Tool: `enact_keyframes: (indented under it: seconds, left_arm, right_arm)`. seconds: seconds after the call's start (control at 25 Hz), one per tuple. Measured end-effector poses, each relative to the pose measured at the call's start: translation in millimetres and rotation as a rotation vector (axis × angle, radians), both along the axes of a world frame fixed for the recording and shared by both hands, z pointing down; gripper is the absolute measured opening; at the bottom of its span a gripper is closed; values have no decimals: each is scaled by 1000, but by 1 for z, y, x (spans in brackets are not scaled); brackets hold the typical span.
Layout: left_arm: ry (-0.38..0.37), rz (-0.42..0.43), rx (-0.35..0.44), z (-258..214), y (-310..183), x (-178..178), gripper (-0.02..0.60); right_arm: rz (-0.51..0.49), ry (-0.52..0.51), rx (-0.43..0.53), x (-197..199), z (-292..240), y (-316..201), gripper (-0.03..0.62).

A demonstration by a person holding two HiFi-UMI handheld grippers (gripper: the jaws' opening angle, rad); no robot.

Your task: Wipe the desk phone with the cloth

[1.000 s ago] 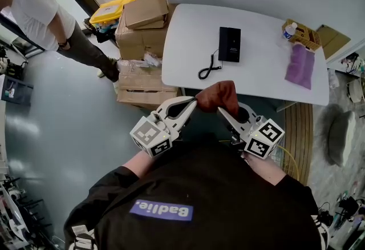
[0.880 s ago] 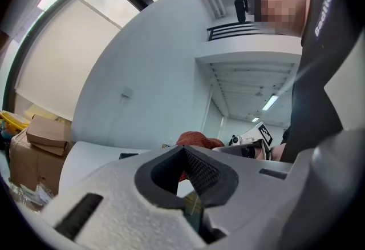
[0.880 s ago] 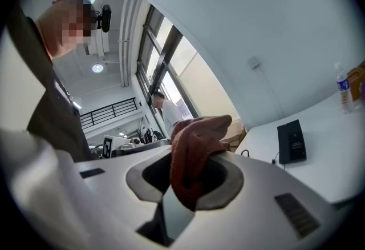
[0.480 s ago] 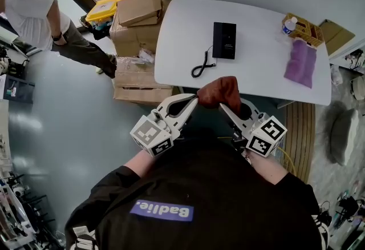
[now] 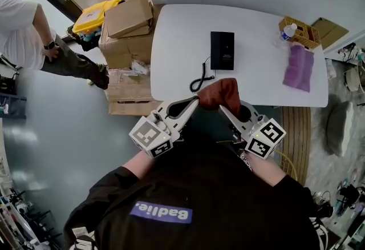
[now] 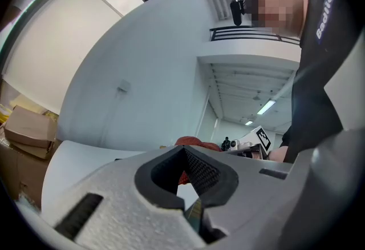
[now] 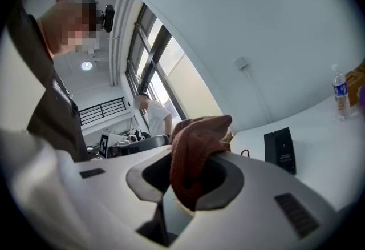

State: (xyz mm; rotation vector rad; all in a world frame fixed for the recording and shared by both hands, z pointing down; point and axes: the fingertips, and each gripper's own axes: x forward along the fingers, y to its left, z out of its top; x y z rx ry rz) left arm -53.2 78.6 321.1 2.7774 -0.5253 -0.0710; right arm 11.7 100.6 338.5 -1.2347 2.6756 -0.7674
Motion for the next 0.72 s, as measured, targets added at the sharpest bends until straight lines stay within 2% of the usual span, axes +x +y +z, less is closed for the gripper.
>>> enact_keyframes:
  seconds: [0.16, 0.32, 0.48, 0.72]
  left_arm:
    - [12, 85, 7, -4, -25, 0, 6]
    - [21, 134, 4, -4, -47, -7, 6]
    - [35, 137, -3, -4, -64, -12, 6]
    - [21, 121, 6, 2, -87, -3, 6]
  right_arm:
    - [48, 18, -15, -6, 1, -27, 94]
    - [88, 43, -9, -14, -3, -48, 94]
    - [117, 51, -10, -14, -4, -65, 94]
    - [77, 54, -18, -5, 0, -90, 94]
